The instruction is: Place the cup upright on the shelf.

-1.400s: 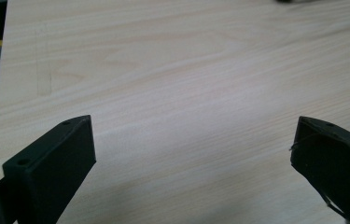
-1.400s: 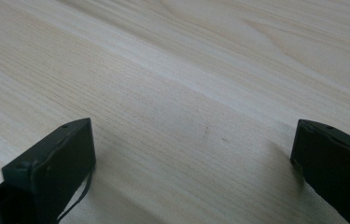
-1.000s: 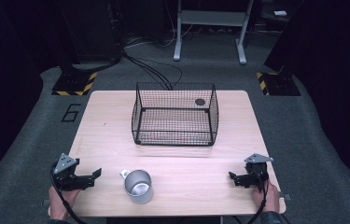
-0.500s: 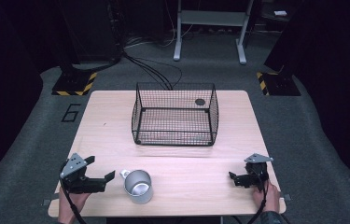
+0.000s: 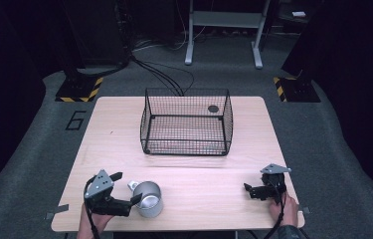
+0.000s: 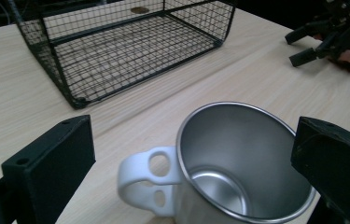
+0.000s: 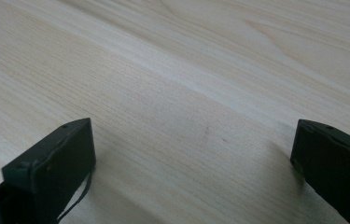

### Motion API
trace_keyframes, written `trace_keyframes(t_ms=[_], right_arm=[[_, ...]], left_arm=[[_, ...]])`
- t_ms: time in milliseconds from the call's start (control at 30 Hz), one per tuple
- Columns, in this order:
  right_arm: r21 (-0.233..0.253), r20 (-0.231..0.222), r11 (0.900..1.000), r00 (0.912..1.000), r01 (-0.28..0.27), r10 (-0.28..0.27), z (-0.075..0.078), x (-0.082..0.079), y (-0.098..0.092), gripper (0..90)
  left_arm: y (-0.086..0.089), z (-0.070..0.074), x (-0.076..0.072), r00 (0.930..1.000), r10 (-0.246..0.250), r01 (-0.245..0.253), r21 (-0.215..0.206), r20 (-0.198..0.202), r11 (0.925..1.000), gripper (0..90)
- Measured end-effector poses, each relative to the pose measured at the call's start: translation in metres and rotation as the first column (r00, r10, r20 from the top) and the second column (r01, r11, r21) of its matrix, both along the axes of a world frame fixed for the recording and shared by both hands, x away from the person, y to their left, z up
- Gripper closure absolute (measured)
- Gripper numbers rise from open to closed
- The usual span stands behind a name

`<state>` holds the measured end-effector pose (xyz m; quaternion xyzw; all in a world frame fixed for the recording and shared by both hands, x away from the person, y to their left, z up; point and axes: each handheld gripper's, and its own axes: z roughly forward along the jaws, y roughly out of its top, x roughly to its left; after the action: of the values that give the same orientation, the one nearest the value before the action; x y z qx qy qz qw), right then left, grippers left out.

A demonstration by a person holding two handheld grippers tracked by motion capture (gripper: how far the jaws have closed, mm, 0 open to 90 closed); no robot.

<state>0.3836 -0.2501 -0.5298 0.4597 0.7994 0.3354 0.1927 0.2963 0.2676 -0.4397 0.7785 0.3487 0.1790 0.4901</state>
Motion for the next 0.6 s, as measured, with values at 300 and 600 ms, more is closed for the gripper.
trace_keyframes(t_ms=[300, 600], right_arm=[[0.000, 0.000, 1.000, 1.0000, 0.000, 0.000, 0.000, 0.000, 0.000, 0.0], [0.000, 0.000, 1.000, 1.0000, 0.000, 0.000, 0.000, 0.000, 0.000, 0.0]], left_arm=[[-0.018, -0.011, -0.002, 0.9978, -0.064, 0.065, 0.018, -0.012, 0.9977, 0.0], [-0.031, -0.017, 0.003, 0.9953, -0.096, 0.096, 0.027, -0.011, 0.9950, 0.0]])
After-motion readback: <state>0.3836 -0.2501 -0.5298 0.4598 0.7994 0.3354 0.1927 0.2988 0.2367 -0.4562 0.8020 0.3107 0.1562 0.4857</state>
